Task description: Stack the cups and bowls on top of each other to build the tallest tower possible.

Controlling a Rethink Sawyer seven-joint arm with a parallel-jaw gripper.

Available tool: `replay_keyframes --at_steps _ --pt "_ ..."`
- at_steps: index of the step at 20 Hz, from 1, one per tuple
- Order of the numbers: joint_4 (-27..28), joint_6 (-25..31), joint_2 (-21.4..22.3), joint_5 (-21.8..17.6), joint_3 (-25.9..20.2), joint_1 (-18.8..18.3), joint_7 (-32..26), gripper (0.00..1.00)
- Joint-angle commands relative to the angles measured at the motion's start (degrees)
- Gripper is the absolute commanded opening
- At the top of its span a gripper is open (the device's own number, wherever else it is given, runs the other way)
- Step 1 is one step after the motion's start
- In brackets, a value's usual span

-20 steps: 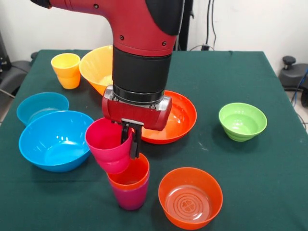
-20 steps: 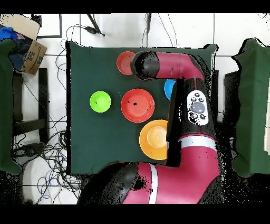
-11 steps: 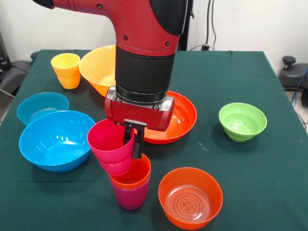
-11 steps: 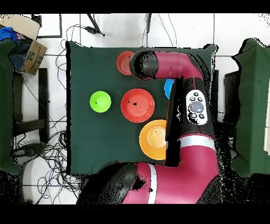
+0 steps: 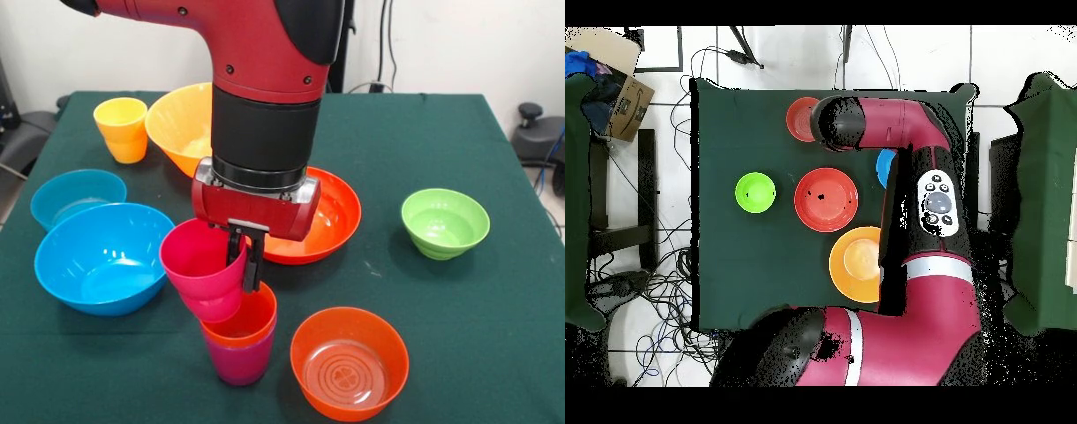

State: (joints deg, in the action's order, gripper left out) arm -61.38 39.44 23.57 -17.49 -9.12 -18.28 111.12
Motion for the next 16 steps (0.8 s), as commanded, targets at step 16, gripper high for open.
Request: replay_keyframes --at_steps 16 --pt "-5.34 -4.37 1.12 -4.28 -3.44 3.49 -5.32 0.0"
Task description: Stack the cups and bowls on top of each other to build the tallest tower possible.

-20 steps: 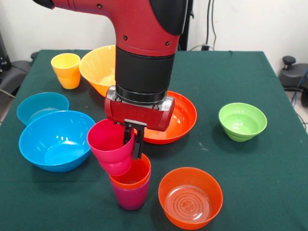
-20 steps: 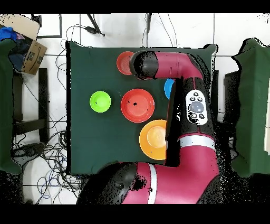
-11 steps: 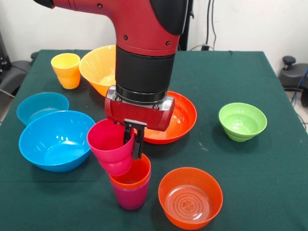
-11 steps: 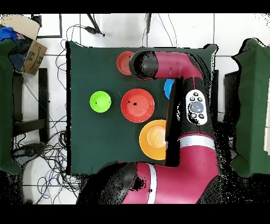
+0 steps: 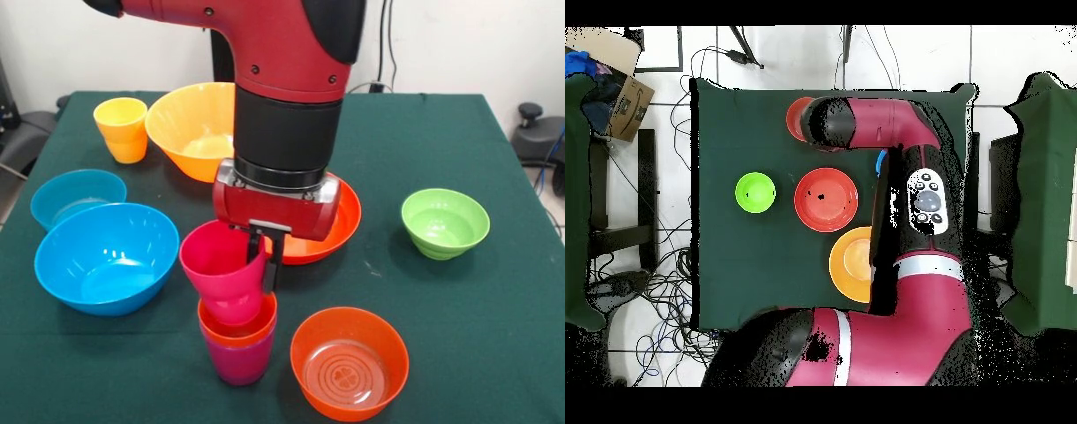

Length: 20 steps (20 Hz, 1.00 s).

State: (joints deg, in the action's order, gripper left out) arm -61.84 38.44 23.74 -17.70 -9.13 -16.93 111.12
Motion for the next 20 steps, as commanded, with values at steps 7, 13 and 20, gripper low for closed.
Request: replay_keyframes --at_steps 7,13,20 --pt "-5.56 -4.49 0.62 -4.66 -2.26 2.53 -4.97 0.0" --pt "-5.64 -4.46 0.08 -6.04 -0.88 2.51 -6.06 0.0" --pt "-6.76 -4.74 0.12 -6.05 -0.79 1.89 -6.73 0.0"
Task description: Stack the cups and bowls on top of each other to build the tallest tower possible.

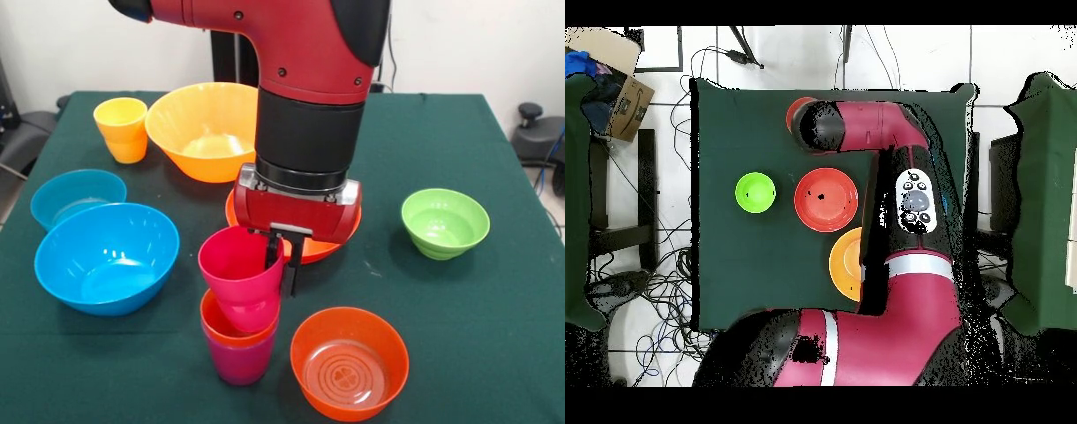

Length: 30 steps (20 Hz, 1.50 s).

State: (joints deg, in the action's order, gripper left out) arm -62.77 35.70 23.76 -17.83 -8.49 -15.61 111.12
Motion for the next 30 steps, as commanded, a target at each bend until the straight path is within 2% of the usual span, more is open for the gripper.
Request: replay_keyframes --at_steps 1,12,25,30 --pt "-5.78 -1.94 0.14 -5.96 -1.38 0.56 -6.79 0.0" --pt "-7.13 -5.52 -0.83 -6.59 -0.77 0.72 -5.11 0.0" --pt "-4.85 -6.09 -1.56 -8.67 -1.59 0.08 -5.99 0.0" --pt "-5.9 -6.82 -1.53 -9.13 -1.39 0.15 -4.79 0.0"
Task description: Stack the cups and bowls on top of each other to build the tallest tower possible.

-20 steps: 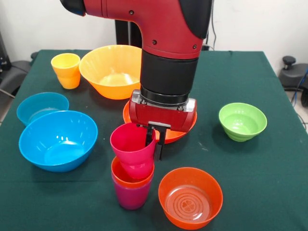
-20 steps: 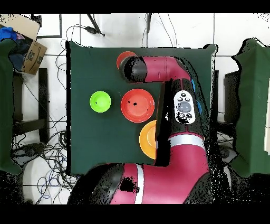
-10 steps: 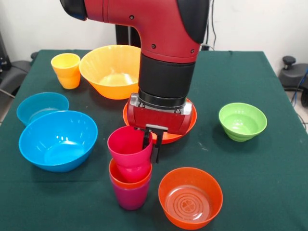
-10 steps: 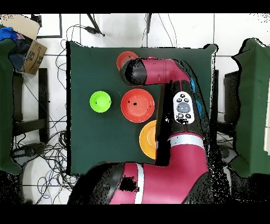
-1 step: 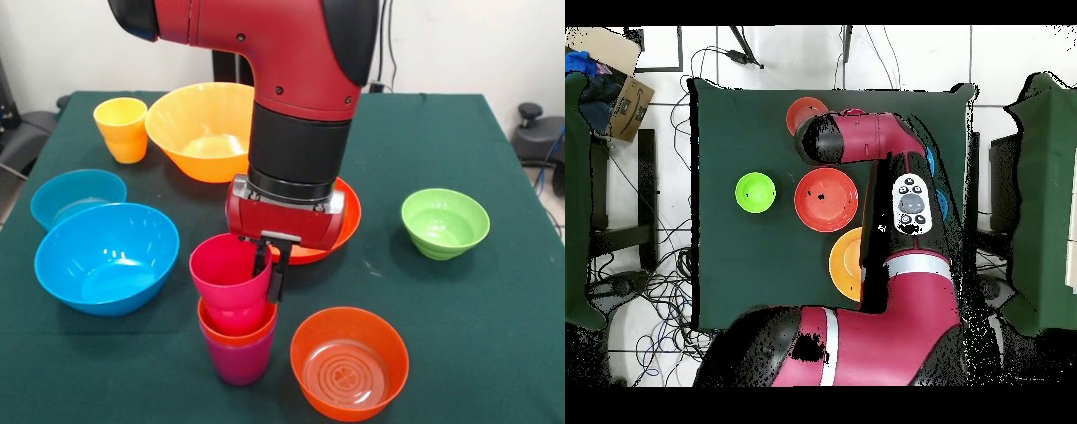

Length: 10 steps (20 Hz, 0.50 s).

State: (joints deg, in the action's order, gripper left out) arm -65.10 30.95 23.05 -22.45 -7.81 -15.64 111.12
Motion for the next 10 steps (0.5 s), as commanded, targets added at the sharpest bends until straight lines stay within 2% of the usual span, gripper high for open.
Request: replay_keyframes --at_steps 1,10 --pt "-3.87 -2.26 -0.79 -4.53 -2.03 0.19 -4.57 0.0" --pt "-4.86 -3.56 -0.67 -4.48 -1.74 0.18 -3.53 0.0"
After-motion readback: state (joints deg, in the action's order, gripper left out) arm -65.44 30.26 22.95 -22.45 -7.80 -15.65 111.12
